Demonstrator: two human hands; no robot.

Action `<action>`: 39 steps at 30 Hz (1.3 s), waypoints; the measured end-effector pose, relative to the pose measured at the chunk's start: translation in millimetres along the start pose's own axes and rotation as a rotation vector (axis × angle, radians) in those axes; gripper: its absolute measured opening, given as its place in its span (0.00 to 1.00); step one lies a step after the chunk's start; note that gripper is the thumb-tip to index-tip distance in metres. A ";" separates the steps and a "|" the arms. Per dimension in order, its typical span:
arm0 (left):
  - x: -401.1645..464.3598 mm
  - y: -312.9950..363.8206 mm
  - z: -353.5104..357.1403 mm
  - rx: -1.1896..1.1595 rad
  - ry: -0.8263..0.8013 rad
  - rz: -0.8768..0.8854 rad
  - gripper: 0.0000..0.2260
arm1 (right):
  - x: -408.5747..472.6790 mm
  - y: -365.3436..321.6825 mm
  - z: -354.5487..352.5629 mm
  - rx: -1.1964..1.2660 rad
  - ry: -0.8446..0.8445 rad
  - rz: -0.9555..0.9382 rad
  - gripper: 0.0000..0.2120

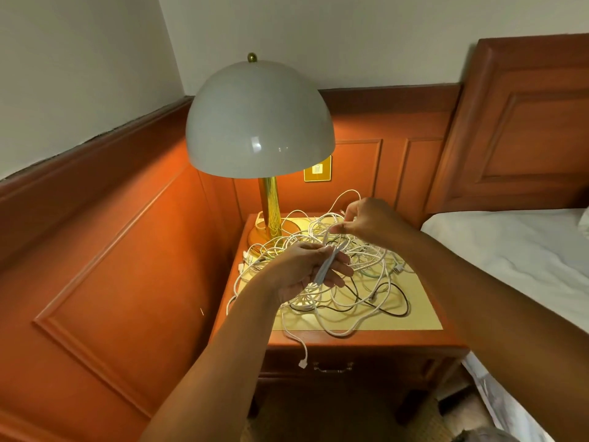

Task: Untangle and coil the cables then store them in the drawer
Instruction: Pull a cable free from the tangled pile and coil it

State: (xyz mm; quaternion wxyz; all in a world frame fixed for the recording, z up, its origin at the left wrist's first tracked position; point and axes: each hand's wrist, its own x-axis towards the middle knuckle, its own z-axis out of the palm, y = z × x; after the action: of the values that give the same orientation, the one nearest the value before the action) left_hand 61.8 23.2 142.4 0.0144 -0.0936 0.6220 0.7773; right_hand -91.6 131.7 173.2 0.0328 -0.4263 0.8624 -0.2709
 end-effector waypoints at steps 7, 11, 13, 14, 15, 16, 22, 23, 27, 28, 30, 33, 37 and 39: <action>18.1 -5.7 1.4 -0.206 0.229 -0.002 0.15 | -18.6 -26.9 -10.0 -0.066 -0.048 -0.101 0.09; 21.2 -1.1 1.9 -0.329 0.265 0.052 0.15 | -60.4 -37.3 8.0 0.143 -0.065 -0.062 0.08; 23.2 1.0 3.5 -0.350 0.259 0.072 0.15 | -85.1 -42.0 22.7 0.385 -0.043 -0.015 0.15; 24.4 1.2 4.1 -0.373 0.250 0.077 0.16 | -96.2 -41.7 32.2 0.497 -0.030 0.015 0.17; 24.6 1.8 5.4 -0.402 0.241 0.072 0.17 | -105.7 -39.9 42.0 0.599 -0.019 0.047 0.16; 24.7 2.6 6.7 -0.433 0.236 0.058 0.18 | -114.2 -38.4 50.8 0.696 -0.011 0.082 0.12; 19.7 14.3 14.8 -0.619 0.138 0.048 0.16 | -131.7 -5.7 98.8 1.129 -0.303 0.334 0.24; 18.3 16.5 14.9 -0.620 0.125 0.053 0.16 | -129.1 1.5 103.8 1.161 -0.374 0.337 0.25; 10.7 19.8 14.1 -0.533 0.081 0.039 0.17 | -103.8 37.9 104.2 1.128 -0.470 0.334 0.16; 8.9 19.4 13.4 -0.513 0.064 0.038 0.16 | -95.5 44.0 99.1 1.037 -0.433 0.326 0.14; 6.0 18.0 12.5 -0.480 0.033 0.051 0.15 | -75.6 47.6 84.9 0.789 -0.317 0.313 0.13; 3.5 14.2 10.6 -0.398 0.004 0.088 0.13 | -41.2 39.8 52.5 0.404 -0.115 0.306 0.16; 2.9 13.9 8.4 -0.298 -0.073 0.110 0.13 | -2.3 23.4 4.5 0.022 -0.001 0.152 0.22; 4.6 15.7 4.1 -0.181 -0.059 0.102 0.13 | 7.6 12.5 -14.9 -0.053 -0.006 0.076 0.22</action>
State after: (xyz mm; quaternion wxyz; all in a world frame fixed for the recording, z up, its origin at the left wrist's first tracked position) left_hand 54.6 23.2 157.6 -0.0152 -0.0396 0.5526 0.8323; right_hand -109.7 138.7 181.0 0.0342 -0.3946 0.8849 -0.2451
